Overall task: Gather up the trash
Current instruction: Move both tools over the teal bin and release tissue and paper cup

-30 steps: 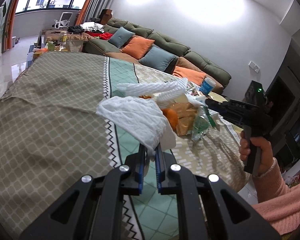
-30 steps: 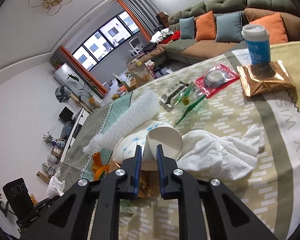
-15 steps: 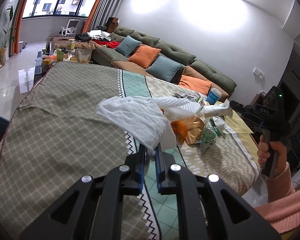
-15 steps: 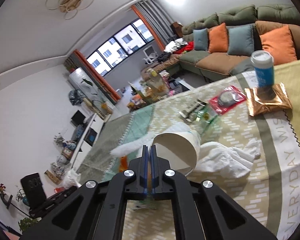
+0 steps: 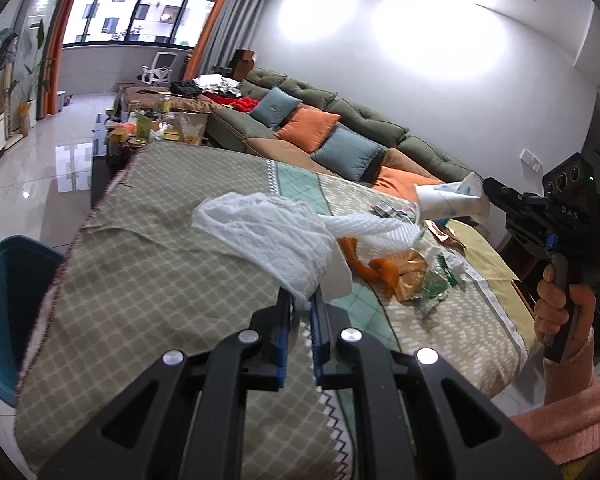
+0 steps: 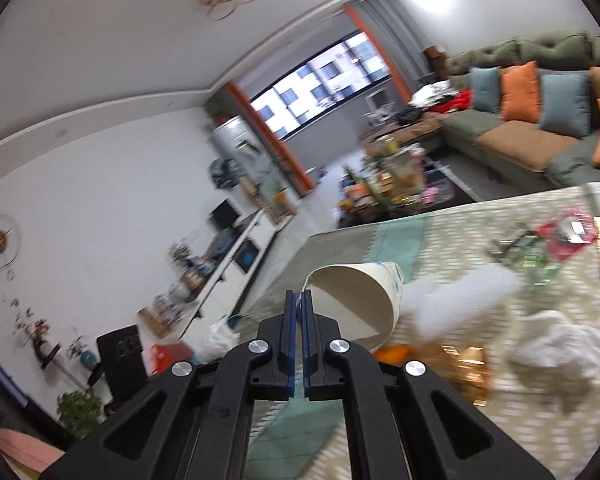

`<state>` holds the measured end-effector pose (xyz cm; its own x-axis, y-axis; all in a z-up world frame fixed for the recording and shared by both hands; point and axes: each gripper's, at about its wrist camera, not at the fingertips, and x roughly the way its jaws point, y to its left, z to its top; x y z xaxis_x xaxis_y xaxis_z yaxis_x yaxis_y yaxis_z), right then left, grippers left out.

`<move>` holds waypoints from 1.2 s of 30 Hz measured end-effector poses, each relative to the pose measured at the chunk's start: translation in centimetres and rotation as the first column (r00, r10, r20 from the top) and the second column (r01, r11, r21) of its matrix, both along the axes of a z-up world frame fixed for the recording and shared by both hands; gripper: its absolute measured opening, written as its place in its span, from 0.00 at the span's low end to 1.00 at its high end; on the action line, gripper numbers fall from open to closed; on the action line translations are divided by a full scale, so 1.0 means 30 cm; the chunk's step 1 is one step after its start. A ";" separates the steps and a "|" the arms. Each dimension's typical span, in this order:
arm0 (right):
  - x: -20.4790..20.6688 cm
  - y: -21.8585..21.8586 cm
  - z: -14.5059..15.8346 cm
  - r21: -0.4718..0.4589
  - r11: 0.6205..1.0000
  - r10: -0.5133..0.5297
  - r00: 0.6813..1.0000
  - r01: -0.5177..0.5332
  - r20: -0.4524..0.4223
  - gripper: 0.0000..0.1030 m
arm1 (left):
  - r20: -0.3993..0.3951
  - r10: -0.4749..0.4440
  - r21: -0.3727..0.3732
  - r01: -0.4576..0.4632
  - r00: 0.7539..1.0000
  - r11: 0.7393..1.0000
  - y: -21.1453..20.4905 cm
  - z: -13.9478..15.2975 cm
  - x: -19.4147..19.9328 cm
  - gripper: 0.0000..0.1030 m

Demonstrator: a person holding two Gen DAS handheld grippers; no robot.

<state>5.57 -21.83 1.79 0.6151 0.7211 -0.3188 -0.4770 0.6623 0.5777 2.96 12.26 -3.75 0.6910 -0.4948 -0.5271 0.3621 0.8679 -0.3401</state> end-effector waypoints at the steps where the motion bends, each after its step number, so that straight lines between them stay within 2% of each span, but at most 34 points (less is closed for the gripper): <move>1: 0.005 0.028 -0.001 -0.001 1.000 0.020 1.000 -0.020 0.000 0.03 | 0.001 0.011 -0.001 -0.011 1.000 1.000 0.014 0.004 -0.006 0.10; 5: 0.052 0.166 -0.008 -0.001 0.992 0.123 0.992 -0.123 -0.003 0.03 | 0.005 0.065 0.001 -0.065 0.998 0.998 0.089 0.013 -0.023 0.10; 10: 0.106 0.335 -0.012 0.004 0.968 0.251 0.968 -0.251 -0.007 0.03 | 0.008 0.134 0.006 -0.134 0.991 0.991 0.186 0.021 -0.034 0.10; 19: 0.181 0.641 -0.032 -0.018 0.907 0.421 0.907 -0.421 -0.019 0.03 | -0.004 0.281 0.012 -0.281 0.960 0.960 0.397 0.017 -0.040 0.10; 26: 0.234 0.814 -0.060 -0.042 0.866 0.496 0.867 -0.498 -0.041 0.03 | -0.033 0.365 0.028 -0.364 0.930 0.931 0.549 -0.007 -0.022 0.10; 36: 0.301 1.023 -0.146 -0.099 0.834 0.533 0.839 -0.543 -0.111 0.03 | -0.109 0.448 0.059 -0.444 0.888 0.894 0.699 -0.103 0.031 0.10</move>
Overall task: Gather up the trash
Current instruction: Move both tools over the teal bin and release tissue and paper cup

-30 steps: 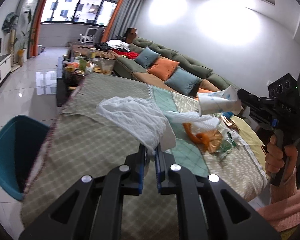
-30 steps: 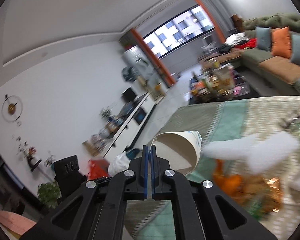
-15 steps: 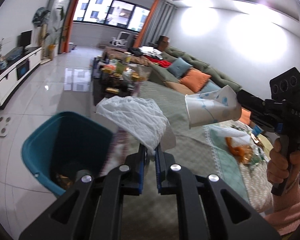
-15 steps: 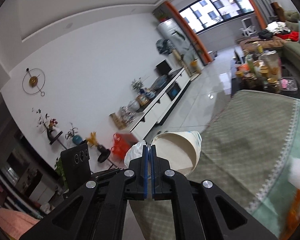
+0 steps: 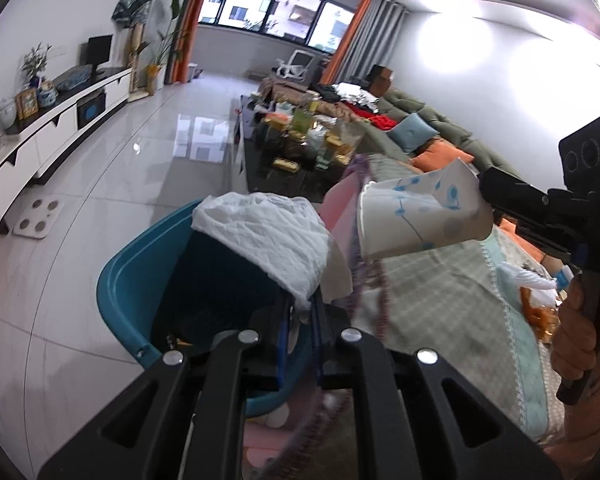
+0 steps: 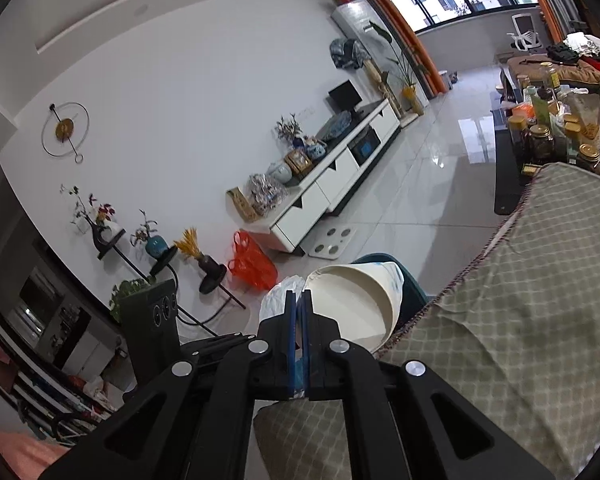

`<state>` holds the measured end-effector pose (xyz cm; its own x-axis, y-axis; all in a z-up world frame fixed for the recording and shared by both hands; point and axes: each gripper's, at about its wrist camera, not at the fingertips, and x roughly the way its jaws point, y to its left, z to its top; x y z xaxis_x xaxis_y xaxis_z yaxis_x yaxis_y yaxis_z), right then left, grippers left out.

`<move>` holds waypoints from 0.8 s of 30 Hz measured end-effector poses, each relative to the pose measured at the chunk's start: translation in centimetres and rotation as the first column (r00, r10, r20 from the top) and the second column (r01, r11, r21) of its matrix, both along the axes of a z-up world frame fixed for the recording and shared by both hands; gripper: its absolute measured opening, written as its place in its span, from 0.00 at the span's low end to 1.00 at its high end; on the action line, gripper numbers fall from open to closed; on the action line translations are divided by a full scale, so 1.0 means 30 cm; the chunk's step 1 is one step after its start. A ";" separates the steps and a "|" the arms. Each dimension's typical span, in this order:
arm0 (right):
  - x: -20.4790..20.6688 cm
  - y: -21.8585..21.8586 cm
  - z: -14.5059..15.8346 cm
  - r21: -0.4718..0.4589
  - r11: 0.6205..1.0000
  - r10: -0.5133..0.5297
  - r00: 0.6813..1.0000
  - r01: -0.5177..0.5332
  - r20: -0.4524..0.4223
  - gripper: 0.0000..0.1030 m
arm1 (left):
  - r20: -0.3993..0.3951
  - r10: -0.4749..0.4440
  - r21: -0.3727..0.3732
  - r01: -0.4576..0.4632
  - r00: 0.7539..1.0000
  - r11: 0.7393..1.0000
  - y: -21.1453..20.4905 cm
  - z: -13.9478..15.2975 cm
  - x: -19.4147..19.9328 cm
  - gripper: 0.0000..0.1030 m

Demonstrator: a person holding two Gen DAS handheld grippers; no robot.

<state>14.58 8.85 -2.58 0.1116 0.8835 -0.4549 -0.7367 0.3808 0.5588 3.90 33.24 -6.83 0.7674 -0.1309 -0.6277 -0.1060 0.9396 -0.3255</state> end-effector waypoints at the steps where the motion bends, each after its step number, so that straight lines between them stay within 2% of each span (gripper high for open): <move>1: 0.006 0.016 -0.007 -0.011 1.000 0.000 1.000 0.000 -0.002 0.03 | -0.008 0.006 0.000 -0.006 1.000 1.000 0.007 -0.011 0.004 0.10; 10: 0.065 0.147 -0.113 -0.116 0.993 -0.006 0.999 0.000 -0.044 0.03 | -0.094 0.048 -0.015 -0.049 0.994 0.999 0.073 -0.111 0.066 0.10; 22: 0.099 0.276 -0.181 -0.203 0.979 -0.009 0.998 -0.005 -0.068 0.03 | -0.171 0.075 -0.021 -0.079 0.982 0.997 0.113 -0.211 0.127 0.13; 24: 0.104 0.287 -0.189 -0.216 0.976 -0.010 0.998 -0.005 -0.070 0.06 | -0.177 0.084 -0.029 -0.091 0.981 0.995 0.124 -0.220 0.135 0.15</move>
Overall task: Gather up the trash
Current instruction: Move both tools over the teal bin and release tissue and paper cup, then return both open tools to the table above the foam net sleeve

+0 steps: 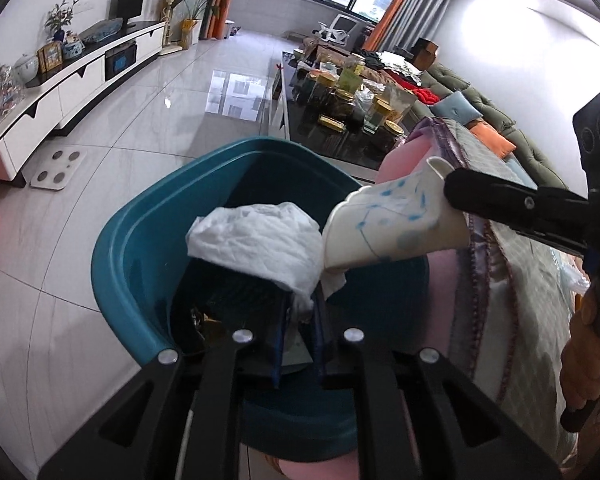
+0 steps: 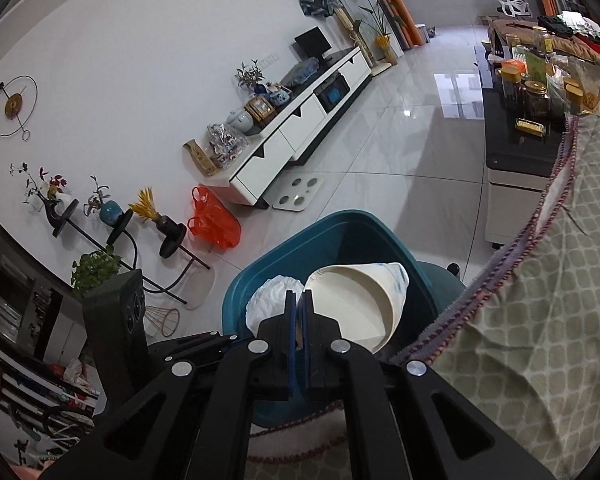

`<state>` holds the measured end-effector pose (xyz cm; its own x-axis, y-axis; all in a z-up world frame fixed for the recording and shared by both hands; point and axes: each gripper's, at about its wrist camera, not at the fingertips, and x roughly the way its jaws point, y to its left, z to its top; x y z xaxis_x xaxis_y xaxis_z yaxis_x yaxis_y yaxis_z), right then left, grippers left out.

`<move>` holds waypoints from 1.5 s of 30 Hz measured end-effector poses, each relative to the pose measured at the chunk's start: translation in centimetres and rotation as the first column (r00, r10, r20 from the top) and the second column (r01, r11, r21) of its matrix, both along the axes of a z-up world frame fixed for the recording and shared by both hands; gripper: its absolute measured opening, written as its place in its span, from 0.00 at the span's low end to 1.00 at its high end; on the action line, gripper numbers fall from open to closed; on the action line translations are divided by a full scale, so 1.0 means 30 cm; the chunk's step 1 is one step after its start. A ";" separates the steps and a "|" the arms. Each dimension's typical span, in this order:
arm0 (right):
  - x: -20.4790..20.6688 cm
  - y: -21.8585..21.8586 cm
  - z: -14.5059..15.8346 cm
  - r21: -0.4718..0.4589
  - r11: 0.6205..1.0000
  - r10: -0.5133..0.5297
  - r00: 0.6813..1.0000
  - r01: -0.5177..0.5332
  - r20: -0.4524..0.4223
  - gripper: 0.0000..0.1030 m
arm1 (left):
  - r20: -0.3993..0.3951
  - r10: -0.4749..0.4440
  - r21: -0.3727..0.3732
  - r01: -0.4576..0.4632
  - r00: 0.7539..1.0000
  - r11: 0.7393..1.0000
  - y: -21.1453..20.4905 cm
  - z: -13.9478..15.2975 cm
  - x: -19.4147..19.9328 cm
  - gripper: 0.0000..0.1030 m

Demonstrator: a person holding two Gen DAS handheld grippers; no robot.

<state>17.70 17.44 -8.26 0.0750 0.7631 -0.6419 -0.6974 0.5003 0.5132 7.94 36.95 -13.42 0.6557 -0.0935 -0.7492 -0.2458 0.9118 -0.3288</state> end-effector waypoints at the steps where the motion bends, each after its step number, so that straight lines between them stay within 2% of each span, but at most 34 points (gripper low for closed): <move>1: 0.002 -0.001 -0.001 -0.004 1.000 -0.001 1.000 0.001 0.001 0.06 | -0.001 0.001 -0.004 -0.001 1.000 1.000 0.003 -0.005 0.002 0.15; 3: 0.006 0.010 -0.006 -0.019 1.000 -0.010 1.000 0.010 0.002 0.08 | -0.003 0.003 -0.009 -0.003 1.000 1.000 0.010 -0.013 0.008 0.21; 4: 0.010 0.010 -0.010 -0.023 1.000 -0.017 1.000 0.017 -0.004 0.17 | -0.005 0.009 -0.008 -0.009 1.000 1.000 0.014 -0.016 0.012 0.28; 5: 0.009 0.012 -0.011 -0.023 0.999 -0.023 1.000 0.023 -0.005 0.22 | -0.006 0.014 -0.007 -0.014 1.000 1.000 0.015 -0.018 0.012 0.30; 9: 0.010 0.002 -0.005 -0.019 0.999 -0.030 1.000 0.030 -0.004 0.22 | -0.006 0.013 -0.006 -0.013 1.000 1.000 0.011 -0.016 0.020 0.34; 12: 0.005 -0.030 0.017 -0.001 0.999 -0.034 0.999 0.034 0.001 0.22 | 0.004 0.045 0.020 -0.045 0.999 0.999 0.011 0.000 0.016 0.44; 15: -0.014 -0.081 0.062 0.028 0.999 -0.041 0.999 0.040 0.036 0.26 | 0.049 0.057 0.008 -0.058 0.997 0.998 0.006 0.042 -0.010 0.44; 18: -0.044 -0.152 0.115 0.064 0.997 -0.046 0.996 0.041 0.075 0.32 | 0.123 0.052 0.031 -0.056 0.991 0.998 -0.021 0.111 -0.060 0.48; 23: -0.110 -0.314 0.201 0.116 0.992 -0.077 0.984 0.059 0.159 0.44 | 0.246 -0.022 0.073 0.004 0.969 0.997 -0.131 0.225 -0.148 0.58; 27: -0.164 -0.469 0.255 0.128 0.987 -0.126 0.966 0.099 0.225 0.48 | 0.315 -0.141 0.103 0.114 0.939 0.988 -0.279 0.293 -0.184 0.63; 28: -0.174 -0.496 0.262 0.129 0.986 -0.136 0.963 0.108 0.234 0.52 | 0.322 -0.169 0.108 0.141 0.932 0.984 -0.317 0.303 -0.185 0.63; 31: -0.208 -0.623 0.283 0.137 0.978 -0.192 0.945 0.160 0.265 0.55 | 0.329 -0.272 0.116 0.247 0.904 0.962 -0.448 0.315 -0.173 0.63; 36: -0.238 -0.827 0.273 0.125 0.955 -0.295 0.917 0.270 0.269 0.56 | 0.318 -0.427 0.144 0.402 0.847 0.904 -0.672 0.311 -0.118 0.63; 45: -0.269 -1.174 0.235 0.117 0.870 -0.492 0.838 0.479 0.235 0.56 | 0.259 -0.579 0.178 0.551 0.773 0.815 -0.968 0.290 0.006 0.63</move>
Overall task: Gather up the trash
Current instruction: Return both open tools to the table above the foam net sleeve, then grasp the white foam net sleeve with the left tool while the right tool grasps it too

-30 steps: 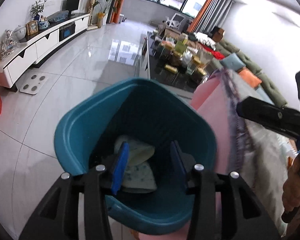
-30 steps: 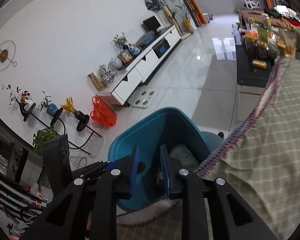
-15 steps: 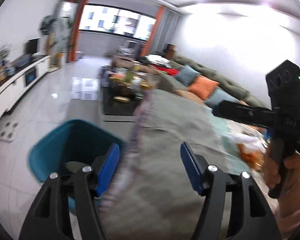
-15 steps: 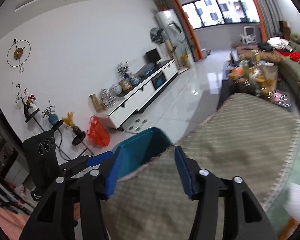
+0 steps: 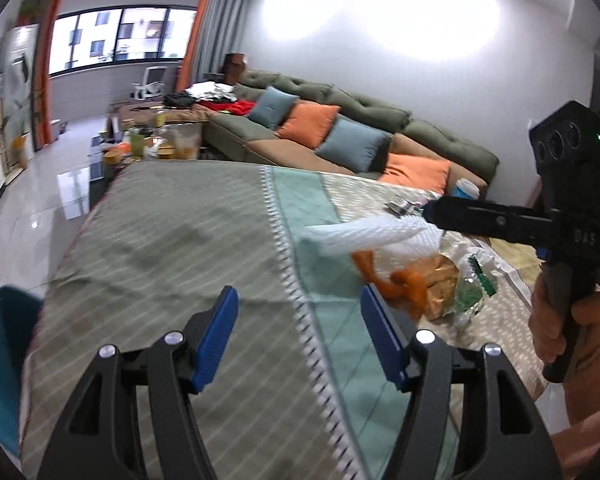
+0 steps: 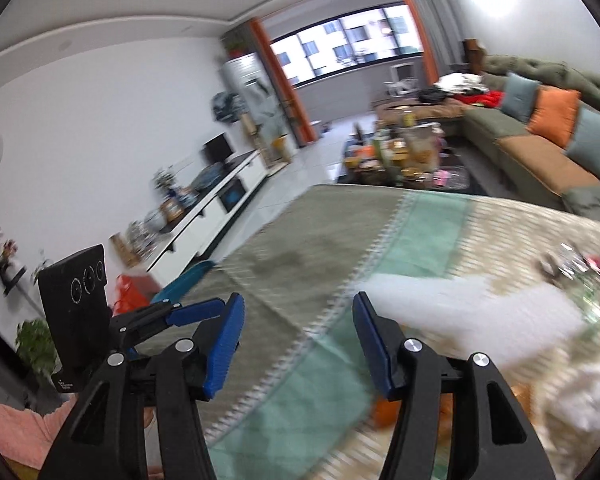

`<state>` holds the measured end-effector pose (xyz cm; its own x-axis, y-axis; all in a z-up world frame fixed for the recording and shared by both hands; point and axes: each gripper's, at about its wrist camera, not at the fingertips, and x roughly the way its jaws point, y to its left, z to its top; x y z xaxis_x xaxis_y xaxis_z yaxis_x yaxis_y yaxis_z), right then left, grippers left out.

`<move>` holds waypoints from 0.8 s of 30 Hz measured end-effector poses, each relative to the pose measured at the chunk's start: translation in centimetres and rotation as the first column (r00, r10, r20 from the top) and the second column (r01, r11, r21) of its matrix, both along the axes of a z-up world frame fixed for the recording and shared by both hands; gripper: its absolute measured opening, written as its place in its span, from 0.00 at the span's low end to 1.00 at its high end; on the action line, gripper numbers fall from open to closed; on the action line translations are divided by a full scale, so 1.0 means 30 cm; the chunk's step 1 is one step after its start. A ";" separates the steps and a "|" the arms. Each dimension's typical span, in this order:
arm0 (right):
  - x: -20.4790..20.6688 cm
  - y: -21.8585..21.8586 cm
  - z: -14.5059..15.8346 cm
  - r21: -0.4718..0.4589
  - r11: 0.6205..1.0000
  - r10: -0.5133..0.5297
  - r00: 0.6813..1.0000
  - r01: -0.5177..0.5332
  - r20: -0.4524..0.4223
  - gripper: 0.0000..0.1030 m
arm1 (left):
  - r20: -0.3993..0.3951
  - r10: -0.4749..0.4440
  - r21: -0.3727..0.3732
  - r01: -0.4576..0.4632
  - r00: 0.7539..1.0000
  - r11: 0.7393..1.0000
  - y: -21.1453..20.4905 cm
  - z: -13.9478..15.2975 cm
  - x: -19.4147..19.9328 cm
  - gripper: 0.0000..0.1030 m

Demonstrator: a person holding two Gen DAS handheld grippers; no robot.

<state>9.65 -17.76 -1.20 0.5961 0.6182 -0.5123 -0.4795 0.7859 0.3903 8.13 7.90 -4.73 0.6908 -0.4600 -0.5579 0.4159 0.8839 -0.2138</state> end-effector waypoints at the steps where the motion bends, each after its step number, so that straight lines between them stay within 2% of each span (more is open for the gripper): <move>1: -0.003 -0.036 -0.004 0.000 1.000 -0.025 1.000 0.025 -0.002 0.56 | -0.004 -0.011 0.007 0.011 1.000 1.000 -0.022 0.000 0.011 0.63; 12: -0.007 -0.295 -0.072 0.024 0.981 -0.190 0.980 0.192 -0.061 0.56 | -0.010 -0.092 0.104 0.093 0.996 0.990 -0.225 0.004 0.098 0.63; 18: 0.016 -0.356 -0.120 0.034 0.970 -0.237 0.964 0.243 -0.120 0.56 | -0.017 -0.104 0.159 0.105 0.994 0.982 -0.280 -0.007 0.140 0.63; 20: 0.031 -0.373 -0.142 0.047 0.966 -0.246 0.958 0.255 -0.149 0.62 | -0.016 -0.110 0.172 0.112 0.994 0.979 -0.297 -0.007 0.155 0.63; 24: 0.075 -0.397 -0.184 0.075 0.958 -0.255 0.944 0.276 -0.211 0.63 | -0.011 -0.145 0.222 0.144 0.989 0.964 -0.351 -0.013 0.182 0.63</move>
<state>11.88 -29.66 -6.71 0.6393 0.5066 -0.5785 -0.1643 0.8249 0.5409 13.59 -2.62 -5.11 0.6296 -0.4205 -0.6534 0.5433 0.8393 -0.0166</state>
